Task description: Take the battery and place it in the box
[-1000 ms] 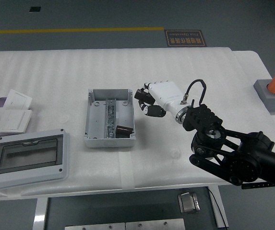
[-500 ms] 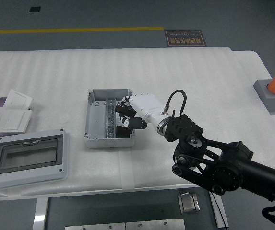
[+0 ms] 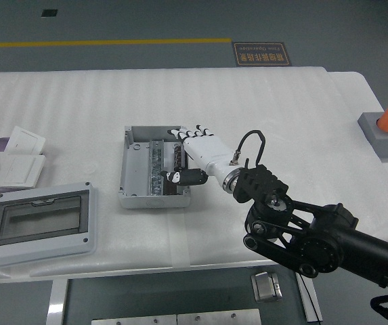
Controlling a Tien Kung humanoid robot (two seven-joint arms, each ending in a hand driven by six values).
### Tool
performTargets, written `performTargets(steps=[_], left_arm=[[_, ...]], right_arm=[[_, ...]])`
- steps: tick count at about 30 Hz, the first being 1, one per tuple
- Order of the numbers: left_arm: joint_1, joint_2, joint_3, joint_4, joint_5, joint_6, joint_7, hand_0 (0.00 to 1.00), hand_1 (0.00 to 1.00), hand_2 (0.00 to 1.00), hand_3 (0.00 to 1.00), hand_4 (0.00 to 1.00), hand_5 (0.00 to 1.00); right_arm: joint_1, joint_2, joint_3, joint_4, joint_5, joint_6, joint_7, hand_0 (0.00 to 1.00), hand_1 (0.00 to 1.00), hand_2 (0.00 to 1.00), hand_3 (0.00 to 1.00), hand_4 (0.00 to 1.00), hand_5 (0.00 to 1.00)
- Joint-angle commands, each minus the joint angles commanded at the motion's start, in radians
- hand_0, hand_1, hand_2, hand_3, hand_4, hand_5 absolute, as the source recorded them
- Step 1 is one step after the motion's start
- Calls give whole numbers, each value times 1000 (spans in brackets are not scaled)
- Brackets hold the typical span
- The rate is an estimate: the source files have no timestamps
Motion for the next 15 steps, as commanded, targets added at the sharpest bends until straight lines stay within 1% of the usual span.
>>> performTargets(steps=[2,3,5,6,7,9,11,12,13,15], left_arm=[[1,0,-1,0,1,0,0,628,655,538,588,500,431],[1,0,-2,0,1,0,0,628,655,538,588,500,431],[3,0,-3,0,0,0,0,628,655,538,588,500,431],[3,-1,-3,0,0,0,0,627,655,538,587,499,429],[4,-1,-3,0,0,-1,1,627,655,538,587,499,429],[4,-1,-4,0,0,-1,1,627,655,538,587,499,429],[3,0,-4,0,0,-1,1,627,655,538,587,499,429],[3,1,-5,0,1,-1,1,627,655,537,588,498,424],[3,1,-7,-1,2,-2,1,627,655,537,588,498,424],[4,1,-9,0,3,-2,1,627,655,537,588,498,424]], right_arm=[[-13,-24,35,12,7,-13,5,998,921,948,993,829,643],[-23,-45,60,14,13,-23,9,998,921,948,993,829,643],[-35,-78,100,6,23,-30,12,998,921,948,993,829,643],[-39,-92,115,-2,27,-30,12,998,899,926,989,829,650],[-44,-112,136,-16,31,-28,11,998,899,926,989,829,650],[-53,-148,171,-41,40,-16,7,998,899,926,989,829,650],[-70,-176,209,-56,47,16,-3,998,899,926,989,829,650],[-80,-188,226,-59,52,32,-8,969,856,873,971,823,648],[-97,-202,250,-60,58,51,-11,969,856,873,971,823,648],[-127,-223,289,-59,61,69,-11,969,856,873,971,823,648]])
